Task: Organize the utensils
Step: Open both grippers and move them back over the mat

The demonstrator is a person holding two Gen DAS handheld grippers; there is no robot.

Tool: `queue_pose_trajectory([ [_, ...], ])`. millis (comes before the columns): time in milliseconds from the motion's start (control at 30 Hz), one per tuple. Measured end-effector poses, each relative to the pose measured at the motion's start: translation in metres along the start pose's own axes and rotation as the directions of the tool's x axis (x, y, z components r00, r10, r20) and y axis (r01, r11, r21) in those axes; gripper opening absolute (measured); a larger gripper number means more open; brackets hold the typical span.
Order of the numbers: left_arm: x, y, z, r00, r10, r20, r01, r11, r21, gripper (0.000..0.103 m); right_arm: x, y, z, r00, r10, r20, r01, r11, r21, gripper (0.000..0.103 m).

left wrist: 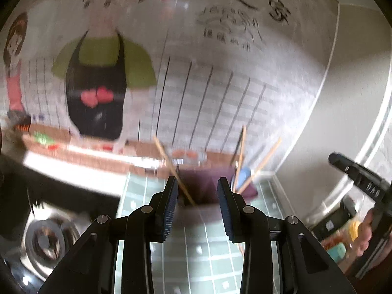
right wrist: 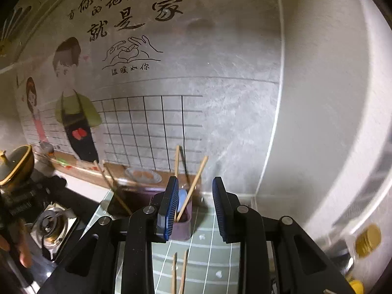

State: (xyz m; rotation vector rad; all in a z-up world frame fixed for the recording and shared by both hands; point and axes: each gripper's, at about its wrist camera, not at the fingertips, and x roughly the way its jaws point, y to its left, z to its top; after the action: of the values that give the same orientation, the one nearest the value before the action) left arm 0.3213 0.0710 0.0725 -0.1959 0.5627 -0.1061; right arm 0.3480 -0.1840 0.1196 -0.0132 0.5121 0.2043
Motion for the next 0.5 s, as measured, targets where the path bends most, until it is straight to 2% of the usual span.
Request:
queue_pose_trajectory([
  [133,-0.005,-0.007,-0.042,0.999,-0.016,-0.046,0.015,1.000,-0.016,0.035,-0.015,-0.003,-0.026,0.999,-0.028,-0.036,0.029,0.999,0.021,0.029],
  [267,-0.007,-0.015,-0.083,0.996,-0.013,-0.089,0.011,1.000,-0.021,0.035,-0.021,-0.007,-0.063,0.996,-0.017,-0.087,0.020,0.999,0.036,0.029],
  [500,-0.003,-0.030,-0.145,0.982,0.006,-0.190,-0.007,1.000,-0.005,0.035,-0.009,-0.012,-0.131,0.974,-0.012,-0.226,0.020,0.999,0.037,0.029],
])
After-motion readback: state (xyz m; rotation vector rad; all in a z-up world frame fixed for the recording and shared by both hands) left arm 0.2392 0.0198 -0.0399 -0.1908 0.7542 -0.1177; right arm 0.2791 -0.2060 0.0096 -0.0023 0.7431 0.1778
